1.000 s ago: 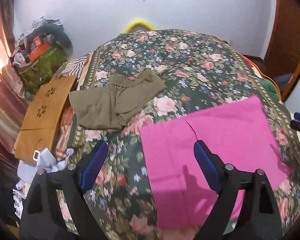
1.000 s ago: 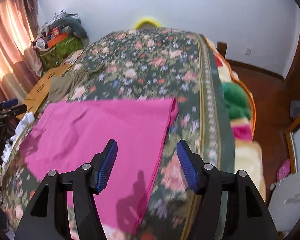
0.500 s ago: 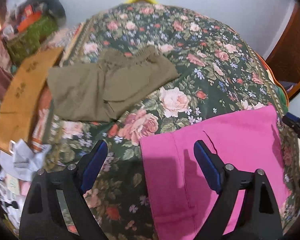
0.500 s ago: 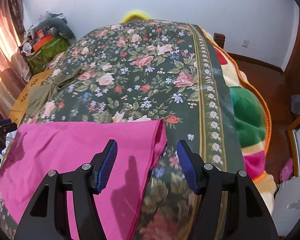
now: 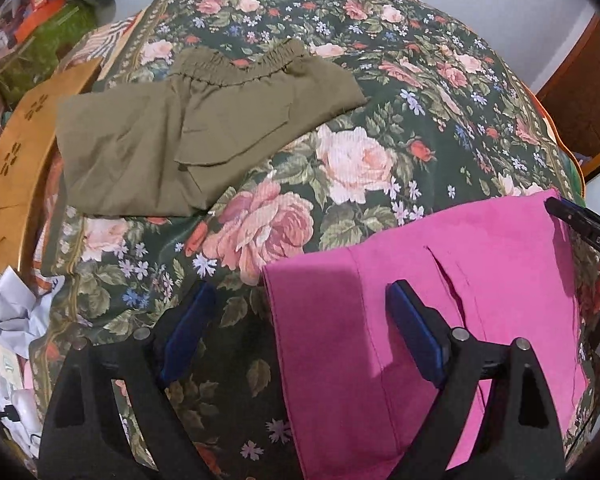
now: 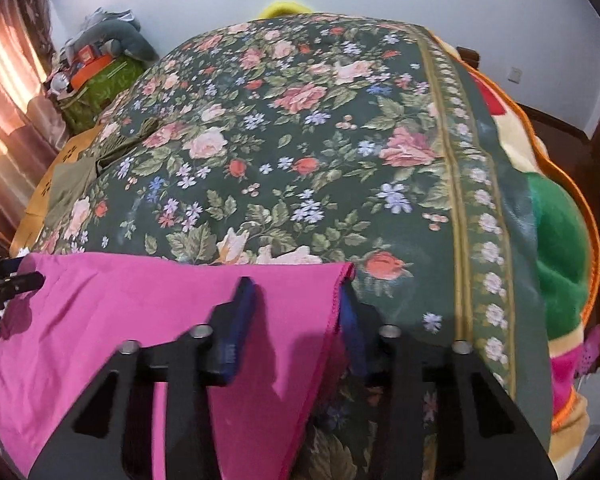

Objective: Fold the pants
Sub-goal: 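Move both tools to the folded pants edge and grasp it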

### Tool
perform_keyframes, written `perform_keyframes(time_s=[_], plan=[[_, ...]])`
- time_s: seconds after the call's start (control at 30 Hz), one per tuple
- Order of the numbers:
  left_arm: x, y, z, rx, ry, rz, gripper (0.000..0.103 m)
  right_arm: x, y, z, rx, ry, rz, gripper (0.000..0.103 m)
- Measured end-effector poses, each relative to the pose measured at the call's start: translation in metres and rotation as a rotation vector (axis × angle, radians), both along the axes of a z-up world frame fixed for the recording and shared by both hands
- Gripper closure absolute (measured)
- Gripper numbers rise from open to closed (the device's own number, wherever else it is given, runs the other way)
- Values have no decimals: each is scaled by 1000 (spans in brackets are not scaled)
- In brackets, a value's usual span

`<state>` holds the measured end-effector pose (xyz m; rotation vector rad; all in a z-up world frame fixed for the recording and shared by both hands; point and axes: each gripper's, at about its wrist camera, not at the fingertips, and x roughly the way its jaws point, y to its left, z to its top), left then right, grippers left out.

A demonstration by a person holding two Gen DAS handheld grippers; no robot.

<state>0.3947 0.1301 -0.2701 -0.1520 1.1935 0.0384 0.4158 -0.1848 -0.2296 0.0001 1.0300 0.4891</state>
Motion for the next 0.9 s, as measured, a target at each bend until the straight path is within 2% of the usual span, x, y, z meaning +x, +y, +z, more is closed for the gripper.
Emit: perform_keyframes(time_s=[0.03,0.17,0.3,0.37,0.53,0.67,0.73,0.8,0.9], plan=[[-1,1,0,-4,-3,-4,13,0,1,-1,0,-1,0,71],[-5,-2,2,31,-23,-21,15,-2,4,-2,-47,-29,17,94],[-12,-11,8,33,-55,-89,48,-3,-1,3,-45,-46,7,99],[-13,-17,11,48,-61,-123,57,-4,-2,7,-55,-72,-4,101],[-16,-25,12,127,-67,-135,59,-6,-5,17,-106,-159,-27,102],[-16,-17,9,91,-61,-96,58,-1,-5,9,-167,-137,-29,102],[-17,-14,9,87,-61,-82,55,2,-11,6,-181,-128,-58,102],[-18,-13,11,106,-63,-73,48,5,-18,6,-176,-121,-92,102],[-25,-14,18,167,-80,-59,41,4,-26,16,-133,-103,-106,102]])
